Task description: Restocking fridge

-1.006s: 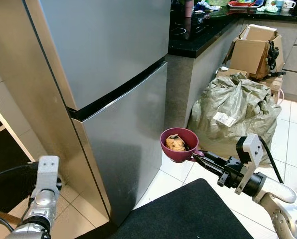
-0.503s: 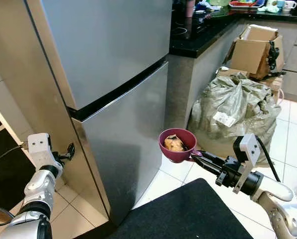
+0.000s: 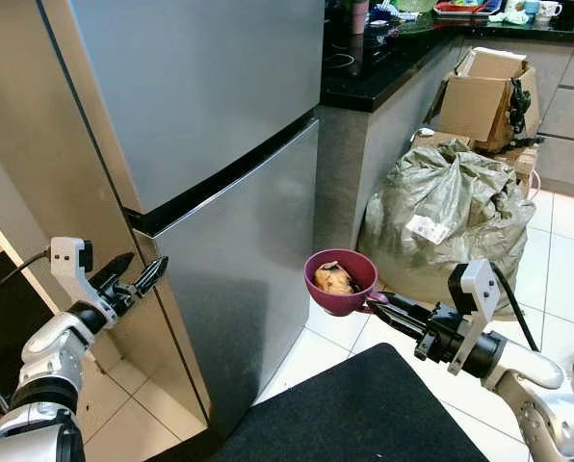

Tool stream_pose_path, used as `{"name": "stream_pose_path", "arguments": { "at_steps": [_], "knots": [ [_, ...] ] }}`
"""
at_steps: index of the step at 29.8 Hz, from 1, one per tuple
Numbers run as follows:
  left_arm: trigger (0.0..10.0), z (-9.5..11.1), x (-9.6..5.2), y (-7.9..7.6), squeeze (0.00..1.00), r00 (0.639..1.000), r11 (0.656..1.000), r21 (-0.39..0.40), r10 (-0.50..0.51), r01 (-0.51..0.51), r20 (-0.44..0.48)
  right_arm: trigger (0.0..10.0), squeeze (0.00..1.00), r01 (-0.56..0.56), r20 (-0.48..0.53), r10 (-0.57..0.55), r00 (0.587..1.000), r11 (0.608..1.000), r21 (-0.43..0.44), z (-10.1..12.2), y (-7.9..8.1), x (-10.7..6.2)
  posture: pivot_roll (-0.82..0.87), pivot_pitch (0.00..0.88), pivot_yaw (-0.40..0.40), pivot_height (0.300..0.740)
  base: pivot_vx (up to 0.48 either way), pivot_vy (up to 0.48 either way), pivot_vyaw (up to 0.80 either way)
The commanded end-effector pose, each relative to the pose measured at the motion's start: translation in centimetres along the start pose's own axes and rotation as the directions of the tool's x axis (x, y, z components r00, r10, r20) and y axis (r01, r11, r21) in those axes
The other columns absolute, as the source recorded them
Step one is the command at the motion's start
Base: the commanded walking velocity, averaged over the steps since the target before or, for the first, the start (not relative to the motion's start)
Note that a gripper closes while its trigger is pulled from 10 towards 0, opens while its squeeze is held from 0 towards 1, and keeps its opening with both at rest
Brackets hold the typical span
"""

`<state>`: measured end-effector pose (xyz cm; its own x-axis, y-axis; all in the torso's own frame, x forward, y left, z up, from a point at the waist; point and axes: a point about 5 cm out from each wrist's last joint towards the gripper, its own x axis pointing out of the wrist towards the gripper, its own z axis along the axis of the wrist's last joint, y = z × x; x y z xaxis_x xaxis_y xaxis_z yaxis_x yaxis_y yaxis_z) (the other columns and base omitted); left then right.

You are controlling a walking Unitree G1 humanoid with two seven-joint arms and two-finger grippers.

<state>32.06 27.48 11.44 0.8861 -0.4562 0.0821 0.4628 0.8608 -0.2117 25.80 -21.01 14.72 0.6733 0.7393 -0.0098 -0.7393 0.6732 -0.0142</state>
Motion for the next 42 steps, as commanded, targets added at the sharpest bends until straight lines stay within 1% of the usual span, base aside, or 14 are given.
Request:
{"name": "stream_pose_path", "arguments": {
  "at_steps": [1,6,7,12,13,15,19,25,28,29,35,38,40,42],
  "knots": [
    [10.0,0.8,-0.3,0.3,1.0,1.0,0.999,0.04,-0.023,0.024,-0.009,10.0,0.0,-0.021,0.02,0.022,1.0,1.0,-0.017,0.3,0.3,0.5,-0.14,0.0,0.047,0.74,0.0,0.0,0.0],
    [10.0,0.9,0.0,0.0,1.0,0.997,0.997,0.022,-0.069,0.07,-0.014,10.0,0.0,-0.023,0.022,0.023,0.999,1.0,-0.017,0.3,0.4,0.6,-0.14,0.0,0.048,0.74,0.0,0.0,0.0],
    [10.0,0.8,0.3,-0.3,0.0,0.997,0.997,0.039,-0.073,0.074,-0.019,10.0,0.0,-0.024,0.022,0.025,0.999,1.0,-0.016,0.3,0.4,0.7,-0.14,0.0,0.049,0.74,0.0,0.0,0.0],
    [10.0,0.6,1.5,-1.1,0.0,0.997,0.994,0.08,-0.077,0.079,-0.024,10.0,0.0,-0.032,0.023,0.032,0.999,0.999,-0.014,0.2,0.6,0.9,-0.14,0.0,0.047,0.74,0.0,0.0,0.0],
    [10.0,0.7,2.5,-1.6,0.0,0.997,0.992,0.108,-0.071,0.072,-0.018,10.0,0.0,-0.039,0.025,0.039,0.999,0.999,-0.013,0.2,0.7,1.1,-0.15,0.0,0.047,0.74,0.0,0.0,0.0],
    [10.0,0.8,3.1,-2.0,0.0,0.996,0.989,0.121,-0.085,0.087,-0.023,10.0,0.0,-0.042,0.025,0.043,0.999,0.999,-0.013,0.2,0.8,1.2,-0.15,0.0,0.048,0.74,0.0,0.0,0.0],
    [10.0,0.7,3.4,-2.4,0.0,0.993,0.985,0.125,-0.111,0.115,-0.035,10.0,0.0,-0.044,0.026,0.045,0.999,0.999,-0.012,0.2,0.9,1.3,-0.15,0.0,0.047,0.74,0.0,0.0,0.0],
    [10.0,0.0,4.3,-3.5,0.0,0.982,0.977,0.115,-0.174,0.181,-0.069,10.0,0.0,-0.048,0.027,0.048,0.998,0.999,-0.012,0.2,1.0,1.4,-0.15,0.0,0.047,0.74,0.0,0.0,0.0],
    [10.0,-1.1,5.1,-4.8,0.0,0.966,0.965,0.094,-0.235,0.246,-0.111,10.0,0.0,-0.048,0.027,0.049,0.998,0.999,-0.014,0.3,0.9,1.4,-0.16,0.0,0.046,0.74,0.0,0.0,0.0],
    [10.0,-1.1,5.1,-4.8,0.0,0.966,0.965,0.094,-0.235,0.246,-0.111,10.0,0.0,-0.048,0.027,0.049,0.998,0.999,-0.014,0.3,0.9,1.4,-0.16,0.0,0.046,0.74,0.0,0.0,0.0],
    [10.0,-2.9,5.4,-6.7,0.0,0.93,0.94,0.025,-0.334,0.341,-0.153,10.0,0.0,-0.047,0.024,0.048,0.999,0.999,-0.016,0.3,0.9,1.3,-0.16,0.0,0.042,0.74,0.0,0.0,0.0],
    [10.0,-3.3,5.7,-7.0,0.0,0.935,0.944,0.038,-0.319,0.328,-0.154,10.0,0.0,-0.048,0.022,0.048,0.999,0.999,-0.016,0.3,0.9,1.3,-0.16,0.0,0.042,0.74,0.0,0.0,0.0],
    [10.0,-2.5,5.8,-6.0,0.0,0.97,0.972,0.082,-0.211,0.221,-0.118,10.0,0.0,-0.048,0.022,0.049,0.999,0.999,-0.017,0.3,1.0,1.3,-0.16,0.0,0.042,0.74,0.0,0.0,0.0],
    [10.0,-2.2,5.8,-5.7,0.0,0.976,0.976,0.089,-0.186,0.197,-0.111,10.0,0.0,-0.048,0.022,0.049,0.999,0.999,-0.016,0.3,1.0,1.3,-0.16,0.0,0.041,0.74,0.0,0.0,0.0]
  ]
}}
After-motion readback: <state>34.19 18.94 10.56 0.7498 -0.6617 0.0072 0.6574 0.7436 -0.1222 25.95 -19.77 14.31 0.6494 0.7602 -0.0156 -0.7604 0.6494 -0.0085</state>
